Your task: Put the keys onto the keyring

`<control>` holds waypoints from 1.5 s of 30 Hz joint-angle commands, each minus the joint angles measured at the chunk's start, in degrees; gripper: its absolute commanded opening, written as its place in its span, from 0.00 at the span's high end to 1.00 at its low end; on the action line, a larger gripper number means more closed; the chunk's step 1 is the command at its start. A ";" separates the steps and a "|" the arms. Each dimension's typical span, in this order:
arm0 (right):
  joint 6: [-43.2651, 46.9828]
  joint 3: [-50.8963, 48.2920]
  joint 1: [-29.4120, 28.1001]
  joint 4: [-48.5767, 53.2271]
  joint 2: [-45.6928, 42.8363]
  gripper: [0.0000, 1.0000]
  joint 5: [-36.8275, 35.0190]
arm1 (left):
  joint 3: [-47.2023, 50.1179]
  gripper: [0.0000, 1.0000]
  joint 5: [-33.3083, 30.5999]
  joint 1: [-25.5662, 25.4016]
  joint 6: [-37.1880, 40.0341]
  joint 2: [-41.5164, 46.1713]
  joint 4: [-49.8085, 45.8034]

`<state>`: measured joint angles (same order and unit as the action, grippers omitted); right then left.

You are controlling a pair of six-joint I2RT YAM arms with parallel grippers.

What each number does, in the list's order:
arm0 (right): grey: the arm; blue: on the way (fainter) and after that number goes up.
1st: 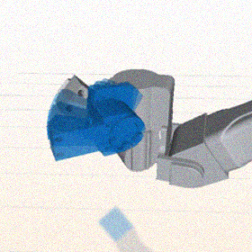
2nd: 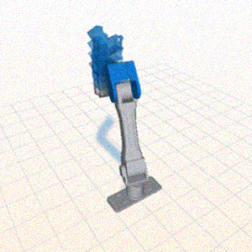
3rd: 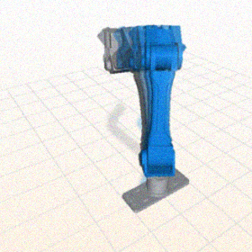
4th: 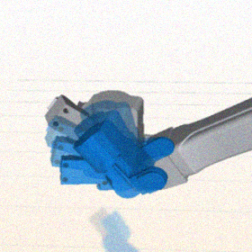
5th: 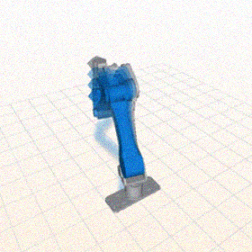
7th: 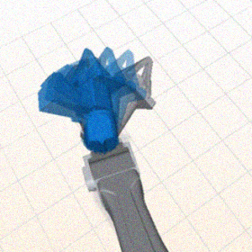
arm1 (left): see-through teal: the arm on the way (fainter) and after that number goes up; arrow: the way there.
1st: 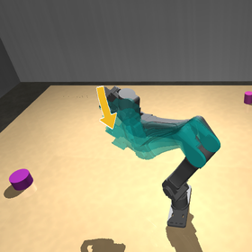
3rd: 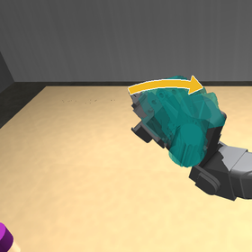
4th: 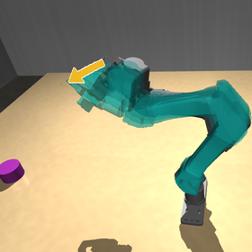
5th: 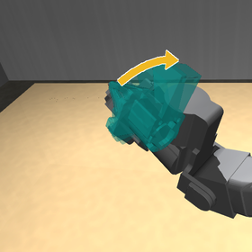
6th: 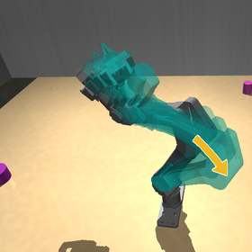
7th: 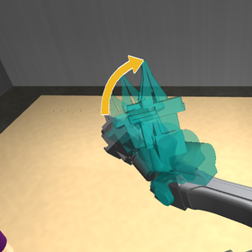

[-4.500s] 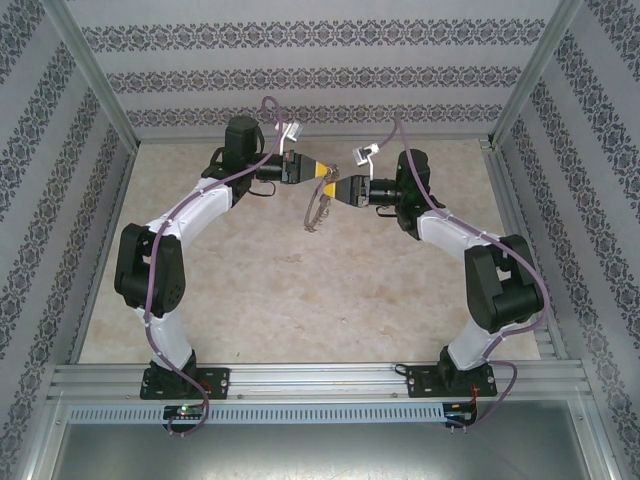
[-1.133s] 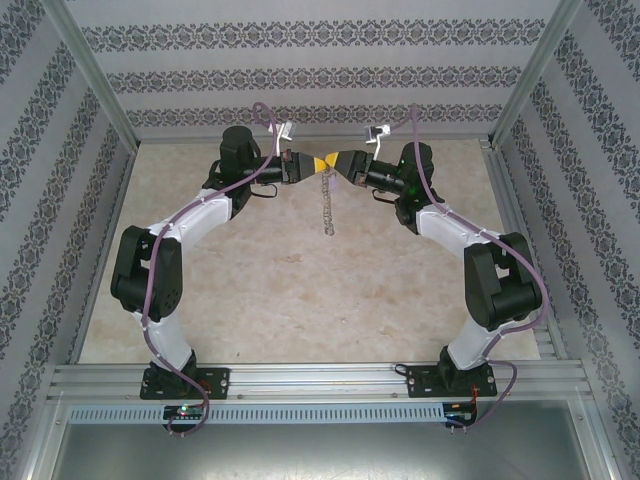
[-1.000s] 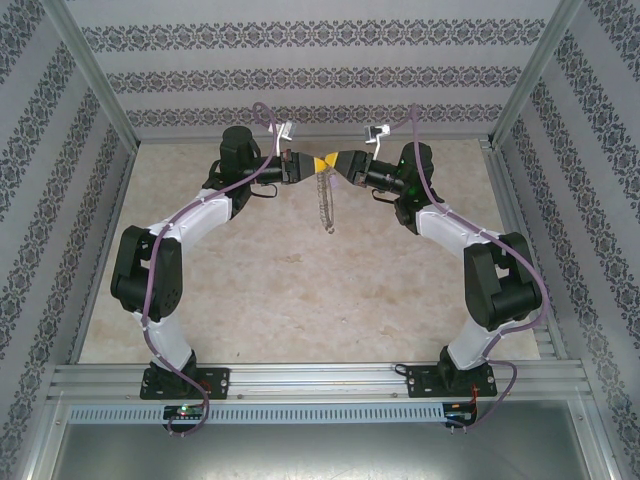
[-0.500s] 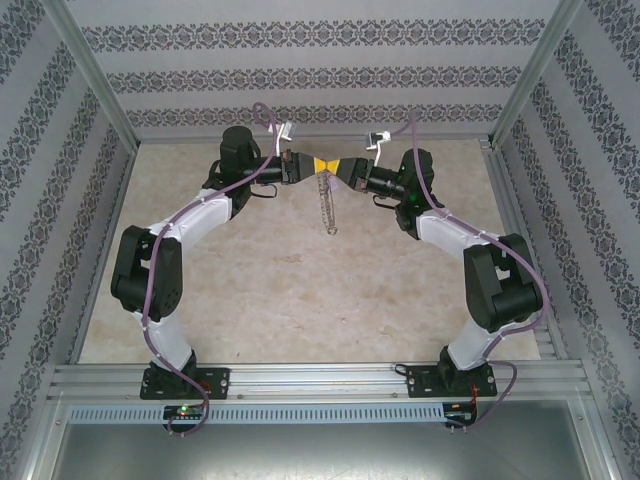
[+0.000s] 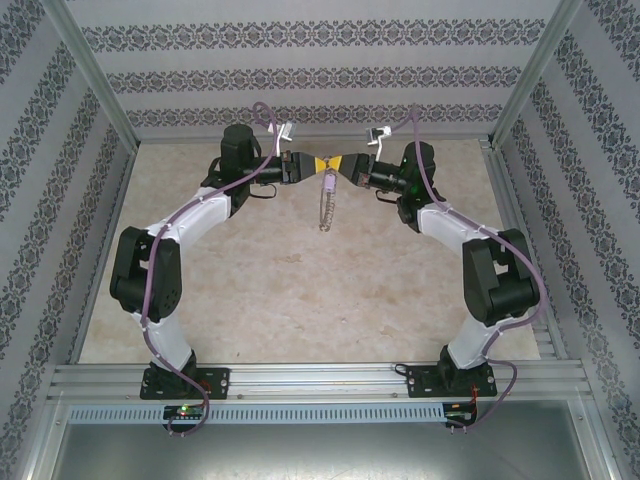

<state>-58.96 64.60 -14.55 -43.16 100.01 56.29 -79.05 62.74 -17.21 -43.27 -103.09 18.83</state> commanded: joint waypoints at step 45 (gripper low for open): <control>2.52 11.87 -0.84 0.00 10.65 1.00 17.10 | -3.30 0.75 4.13 2.49 7.43 -1.70 -7.59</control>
<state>-57.65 75.26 -14.81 -40.84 110.32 72.97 -83.05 64.90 -15.25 -35.20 -104.42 7.11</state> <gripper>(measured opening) 0.064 0.259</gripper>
